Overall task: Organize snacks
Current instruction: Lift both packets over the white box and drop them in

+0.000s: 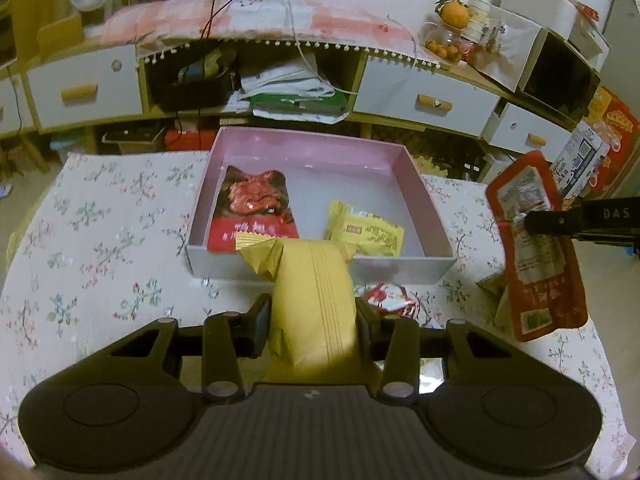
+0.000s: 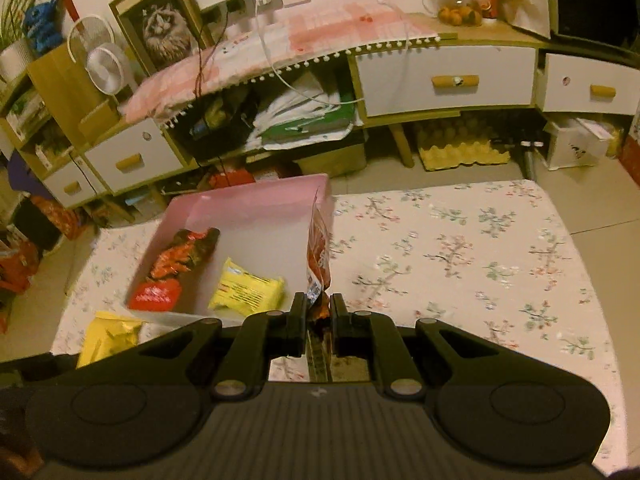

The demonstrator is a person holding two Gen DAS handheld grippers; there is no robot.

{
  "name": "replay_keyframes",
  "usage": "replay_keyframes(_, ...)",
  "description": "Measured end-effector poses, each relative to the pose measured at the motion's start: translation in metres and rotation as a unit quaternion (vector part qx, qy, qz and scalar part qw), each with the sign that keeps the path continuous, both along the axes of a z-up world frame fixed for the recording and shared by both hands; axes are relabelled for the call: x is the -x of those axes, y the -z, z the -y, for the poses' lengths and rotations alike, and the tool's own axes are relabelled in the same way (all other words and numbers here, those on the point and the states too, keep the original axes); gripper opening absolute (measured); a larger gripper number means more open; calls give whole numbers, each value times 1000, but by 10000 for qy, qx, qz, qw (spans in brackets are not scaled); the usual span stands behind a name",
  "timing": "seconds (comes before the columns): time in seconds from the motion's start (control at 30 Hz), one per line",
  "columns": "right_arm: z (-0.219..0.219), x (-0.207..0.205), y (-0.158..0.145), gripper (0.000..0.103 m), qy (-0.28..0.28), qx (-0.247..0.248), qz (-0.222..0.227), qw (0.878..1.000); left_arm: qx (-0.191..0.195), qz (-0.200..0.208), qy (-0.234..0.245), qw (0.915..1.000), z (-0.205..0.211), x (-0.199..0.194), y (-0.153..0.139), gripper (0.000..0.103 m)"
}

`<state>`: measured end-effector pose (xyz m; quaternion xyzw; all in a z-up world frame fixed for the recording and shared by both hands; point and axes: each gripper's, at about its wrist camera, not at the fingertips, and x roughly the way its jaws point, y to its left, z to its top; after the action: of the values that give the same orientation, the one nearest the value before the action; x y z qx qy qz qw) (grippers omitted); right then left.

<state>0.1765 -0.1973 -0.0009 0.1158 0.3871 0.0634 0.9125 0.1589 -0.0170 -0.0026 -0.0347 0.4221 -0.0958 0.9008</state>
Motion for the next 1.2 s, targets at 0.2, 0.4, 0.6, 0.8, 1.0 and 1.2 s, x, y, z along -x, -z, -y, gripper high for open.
replay_keyframes(0.2, -10, -11, -2, 10, -49, -389, 79, 9992, -108, 284, 31, 9995, 5, -19, -7, 48)
replay_keyframes(0.4, -19, -34, -1, 10, 34, -783, 249, 9966, 117, 544, -27, 9984, 8, -50, -9, 48)
replay_keyframes(0.6, -25, -50, 5, 10, 240, -795, 391, 9958, 350, 493, -97, 9981, 11, -80, 6, 48)
replay_keyframes(0.8, -27, -64, 10, 10, 413, -544, 536, 9962, 445, 358, -147, 9983, 13, -99, 24, 48)
replay_keyframes(1.0, -29, -70, 21, 10, 488, -341, 396, 9974, 294, 320, -230, 9988, 13, -103, 34, 48)
replay_keyframes(1.2, -23, -67, 15, 23, 499, -546, 343, 9967, 386, 418, -333, 9978, 3, -96, 19, 64)
